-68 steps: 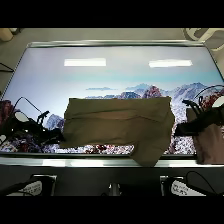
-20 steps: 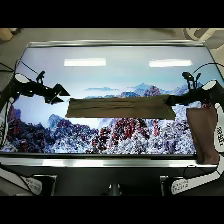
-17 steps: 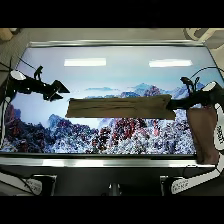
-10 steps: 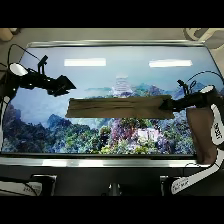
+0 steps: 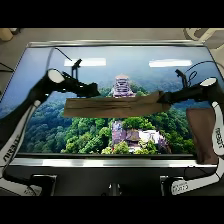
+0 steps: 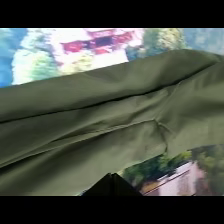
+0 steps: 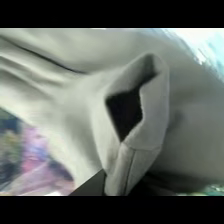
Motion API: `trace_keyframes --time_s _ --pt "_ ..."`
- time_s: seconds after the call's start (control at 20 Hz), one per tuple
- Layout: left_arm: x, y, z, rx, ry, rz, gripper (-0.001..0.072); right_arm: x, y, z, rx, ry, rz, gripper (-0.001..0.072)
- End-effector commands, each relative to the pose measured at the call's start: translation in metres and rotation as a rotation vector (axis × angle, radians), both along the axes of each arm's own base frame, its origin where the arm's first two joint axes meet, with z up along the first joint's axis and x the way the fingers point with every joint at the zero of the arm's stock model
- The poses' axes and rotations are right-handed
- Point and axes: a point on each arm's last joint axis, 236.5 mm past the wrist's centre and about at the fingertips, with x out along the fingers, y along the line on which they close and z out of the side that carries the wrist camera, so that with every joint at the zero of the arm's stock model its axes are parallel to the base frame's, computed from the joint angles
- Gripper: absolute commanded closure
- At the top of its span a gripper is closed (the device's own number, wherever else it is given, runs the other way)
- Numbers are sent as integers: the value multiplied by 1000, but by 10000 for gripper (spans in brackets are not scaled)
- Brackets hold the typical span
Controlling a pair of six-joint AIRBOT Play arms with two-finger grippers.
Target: Fold the shirts.
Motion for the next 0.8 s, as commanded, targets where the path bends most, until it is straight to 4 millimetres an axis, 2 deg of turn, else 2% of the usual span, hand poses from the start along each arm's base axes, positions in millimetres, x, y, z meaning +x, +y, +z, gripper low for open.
trace_keyframes --time_s 0.0,0.1,0.25,0.35,0.45,0.55,0.6,0.7,0.75 --pt "-19 -88 -34 -161 117 21 684 -25 14 78 0 -109 40 685" --pt "-40 -127 -55 -233 214 17 684 -45 20 112 -10 -146 60 685" --pt "-71 -176 -76 -295 304 29 684 -84 32 150 -19 -166 109 685" --pt "-92 -206 -87 -323 345 47 684 -105 33 166 -51 -177 129 684" --pt "-103 -222 -93 -346 376 72 685 -113 27 172 -108 -194 108 685" --pt "-93 -214 -85 -344 293 21 688 -107 28 175 -106 -222 89 685" --pt "-79 -199 -74 -330 235 -5 688 -101 32 175 -103 -235 85 685" --pt "-40 -147 -46 -248 99 -17 688 -86 62 170 -90 -268 128 685" --pt "-17 -110 -26 -196 30 2 688 -76 88 165 -71 -286 162 685"
